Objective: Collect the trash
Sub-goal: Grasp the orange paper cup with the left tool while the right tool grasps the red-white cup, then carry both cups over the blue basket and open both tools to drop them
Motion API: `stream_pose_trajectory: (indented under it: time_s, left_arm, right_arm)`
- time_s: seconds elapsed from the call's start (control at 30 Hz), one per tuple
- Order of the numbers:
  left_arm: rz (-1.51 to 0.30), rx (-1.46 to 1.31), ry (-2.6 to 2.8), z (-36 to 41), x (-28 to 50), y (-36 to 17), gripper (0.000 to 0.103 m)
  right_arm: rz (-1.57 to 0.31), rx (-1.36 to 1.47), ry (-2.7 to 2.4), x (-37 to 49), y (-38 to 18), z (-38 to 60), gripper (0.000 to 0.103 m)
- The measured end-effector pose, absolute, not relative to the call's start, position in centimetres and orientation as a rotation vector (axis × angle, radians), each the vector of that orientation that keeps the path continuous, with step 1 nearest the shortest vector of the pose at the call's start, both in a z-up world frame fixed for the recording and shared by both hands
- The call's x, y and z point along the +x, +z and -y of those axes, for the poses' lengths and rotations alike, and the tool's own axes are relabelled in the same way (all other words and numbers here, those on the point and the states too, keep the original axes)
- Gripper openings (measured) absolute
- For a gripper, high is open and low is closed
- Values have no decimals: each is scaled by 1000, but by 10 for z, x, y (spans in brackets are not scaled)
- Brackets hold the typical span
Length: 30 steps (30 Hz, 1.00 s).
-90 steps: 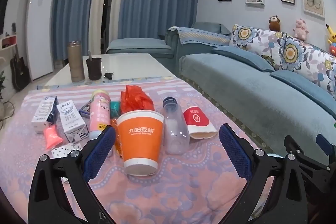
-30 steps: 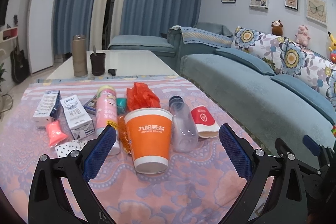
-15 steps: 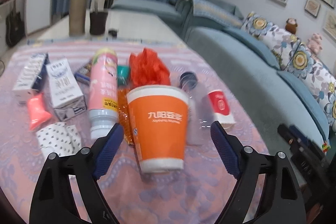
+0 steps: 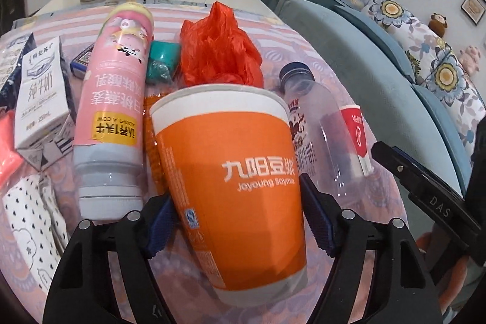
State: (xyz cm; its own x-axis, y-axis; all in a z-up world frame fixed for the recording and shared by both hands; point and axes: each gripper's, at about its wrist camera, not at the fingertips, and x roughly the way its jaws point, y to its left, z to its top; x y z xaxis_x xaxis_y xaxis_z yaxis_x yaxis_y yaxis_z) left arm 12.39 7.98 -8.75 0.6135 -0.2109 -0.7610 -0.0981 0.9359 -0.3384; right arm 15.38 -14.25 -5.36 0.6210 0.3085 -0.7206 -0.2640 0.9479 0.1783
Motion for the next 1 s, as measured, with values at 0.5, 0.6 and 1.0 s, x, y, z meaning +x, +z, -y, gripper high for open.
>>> stream_pose_trajectory:
  time_s: [0.5,0.6,1.0]
  left_arm:
    - [-856,-379,-72,-81,105,-82,68]
    - [-842,-361,-68,-76,102,-80,67]
    - [-662,-353,-200,-41,73,-21,67]
  right_arm:
    - [-980,62,455,190,-83,108,49]
    - [-958,89,456,186,-79,111,32]
    - [-780,169,365,136,-28,177,22]
